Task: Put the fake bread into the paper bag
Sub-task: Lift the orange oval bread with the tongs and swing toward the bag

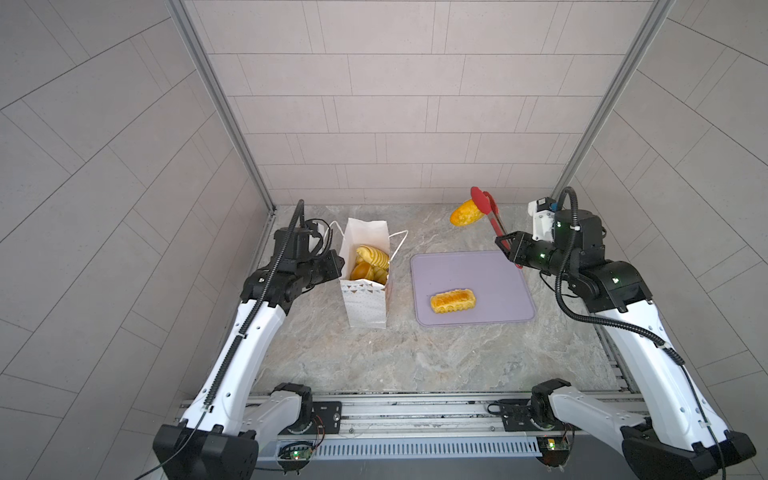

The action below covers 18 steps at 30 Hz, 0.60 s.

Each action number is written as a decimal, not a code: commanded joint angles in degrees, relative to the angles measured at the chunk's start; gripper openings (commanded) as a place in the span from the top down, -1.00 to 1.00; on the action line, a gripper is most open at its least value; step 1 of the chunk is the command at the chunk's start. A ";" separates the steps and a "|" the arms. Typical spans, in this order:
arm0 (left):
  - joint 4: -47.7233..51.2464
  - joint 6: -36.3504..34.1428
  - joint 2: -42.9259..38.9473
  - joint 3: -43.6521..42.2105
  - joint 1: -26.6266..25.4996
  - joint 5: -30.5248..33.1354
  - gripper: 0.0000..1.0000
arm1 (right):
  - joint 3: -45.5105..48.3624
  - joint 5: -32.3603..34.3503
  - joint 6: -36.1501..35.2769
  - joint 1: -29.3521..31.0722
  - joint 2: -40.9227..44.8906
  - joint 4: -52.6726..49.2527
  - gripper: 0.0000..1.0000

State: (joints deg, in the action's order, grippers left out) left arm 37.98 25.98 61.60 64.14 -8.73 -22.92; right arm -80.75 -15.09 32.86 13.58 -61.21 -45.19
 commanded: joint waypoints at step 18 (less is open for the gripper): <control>1.70 0.10 -0.86 0.86 0.30 0.15 0.72 | -15.02 8.23 -6.02 12.74 -4.63 -1.39 0.44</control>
State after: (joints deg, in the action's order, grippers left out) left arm 38.06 26.02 61.60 64.14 -8.73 -22.90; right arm -93.34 -8.67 28.60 24.58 -65.41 -48.05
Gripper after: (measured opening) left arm 0.141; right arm 0.282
